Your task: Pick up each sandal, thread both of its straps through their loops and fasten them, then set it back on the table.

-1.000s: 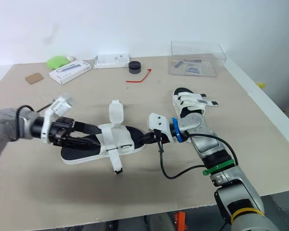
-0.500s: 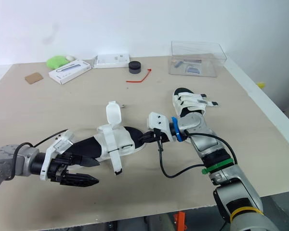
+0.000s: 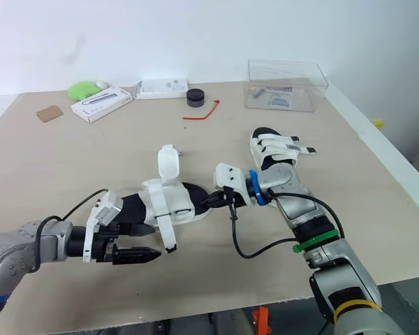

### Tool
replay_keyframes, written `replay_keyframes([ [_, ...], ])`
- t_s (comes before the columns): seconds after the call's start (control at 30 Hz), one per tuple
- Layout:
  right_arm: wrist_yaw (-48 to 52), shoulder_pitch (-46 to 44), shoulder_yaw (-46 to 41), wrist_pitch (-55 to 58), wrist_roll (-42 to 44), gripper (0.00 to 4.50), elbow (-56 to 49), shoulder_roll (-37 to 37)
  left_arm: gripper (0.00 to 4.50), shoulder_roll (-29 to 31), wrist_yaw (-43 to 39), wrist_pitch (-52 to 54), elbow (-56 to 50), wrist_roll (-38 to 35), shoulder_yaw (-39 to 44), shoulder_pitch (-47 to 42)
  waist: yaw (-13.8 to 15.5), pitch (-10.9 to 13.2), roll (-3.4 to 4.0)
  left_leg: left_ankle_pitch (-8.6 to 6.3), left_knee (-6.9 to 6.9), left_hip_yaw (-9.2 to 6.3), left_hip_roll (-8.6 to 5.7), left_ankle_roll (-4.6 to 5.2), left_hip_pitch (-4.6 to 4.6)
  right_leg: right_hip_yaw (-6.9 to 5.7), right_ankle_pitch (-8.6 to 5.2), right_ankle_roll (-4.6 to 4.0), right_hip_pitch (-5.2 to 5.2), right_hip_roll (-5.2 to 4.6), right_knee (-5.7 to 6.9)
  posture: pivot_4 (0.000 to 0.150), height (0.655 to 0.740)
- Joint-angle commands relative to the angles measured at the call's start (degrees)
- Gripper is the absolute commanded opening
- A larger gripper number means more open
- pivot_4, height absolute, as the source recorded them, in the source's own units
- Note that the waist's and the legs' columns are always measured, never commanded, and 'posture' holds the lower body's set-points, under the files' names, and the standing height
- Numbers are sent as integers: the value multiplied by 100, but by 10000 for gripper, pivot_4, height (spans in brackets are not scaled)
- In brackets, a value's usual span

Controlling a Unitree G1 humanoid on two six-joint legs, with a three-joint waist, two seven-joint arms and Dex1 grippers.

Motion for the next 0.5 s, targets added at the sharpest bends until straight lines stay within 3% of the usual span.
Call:
replay_keyframes([
  [0.03,22,-15,-77,72,-15,0,-168,-93,44676,64,-186,-299,97,212,-147,-146,0,0,0,0,0,0,-1,0,0,0,0,0,1,0,0,1500,7400],
  [0.33,-20,163,-105,205,5,0,-437,-208,44676,-396,-174,-301,470,154,-292,-522,2,0,0,0,0,1,-2,0,-1,2,1,3,1,-3,-2,1500,7400],
  [0.5,-61,184,-130,255,14,0,-492,-251,22356,-530,-178,-229,508,136,-292,-616,2,0,0,0,0,0,-3,-1,-2,2,1,4,1,-3,-2,1500,7400],
])
